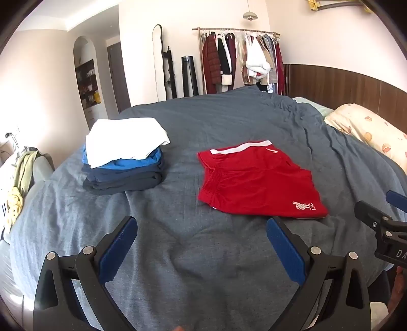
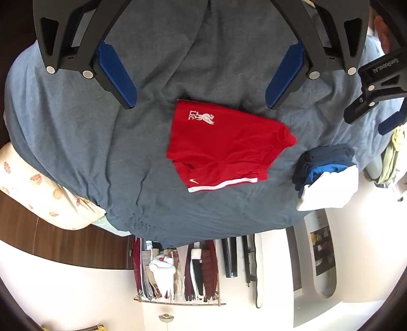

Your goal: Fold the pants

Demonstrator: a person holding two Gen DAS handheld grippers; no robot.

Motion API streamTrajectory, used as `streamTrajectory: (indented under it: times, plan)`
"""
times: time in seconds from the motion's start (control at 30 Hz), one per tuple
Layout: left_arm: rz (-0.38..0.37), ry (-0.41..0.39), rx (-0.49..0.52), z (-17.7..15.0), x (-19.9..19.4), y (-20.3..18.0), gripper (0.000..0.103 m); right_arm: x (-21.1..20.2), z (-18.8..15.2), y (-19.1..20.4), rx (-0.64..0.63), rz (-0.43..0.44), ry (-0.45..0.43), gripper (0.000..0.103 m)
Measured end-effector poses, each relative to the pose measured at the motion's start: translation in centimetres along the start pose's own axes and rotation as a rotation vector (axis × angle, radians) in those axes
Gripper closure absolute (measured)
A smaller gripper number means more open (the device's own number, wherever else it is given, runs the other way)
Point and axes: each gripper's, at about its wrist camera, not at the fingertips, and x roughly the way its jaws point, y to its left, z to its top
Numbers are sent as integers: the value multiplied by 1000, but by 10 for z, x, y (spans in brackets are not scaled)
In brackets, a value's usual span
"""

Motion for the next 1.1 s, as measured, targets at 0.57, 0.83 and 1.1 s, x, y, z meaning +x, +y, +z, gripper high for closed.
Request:
streamTrajectory:
  times: [0.57, 0.83, 1.1]
  plan:
    - [-12, -60, -13, 0, -13, 4, 0, -1, 2, 5, -16, -2, -12, 1]
    - [-18, -53, -30, 0, -14, 7, 0, -3, 2, 2, -20, 2, -17, 1]
    - [-24, -51, -34, 1, -13, 9, 0, -3, 2, 2, -23, 4, -17, 1]
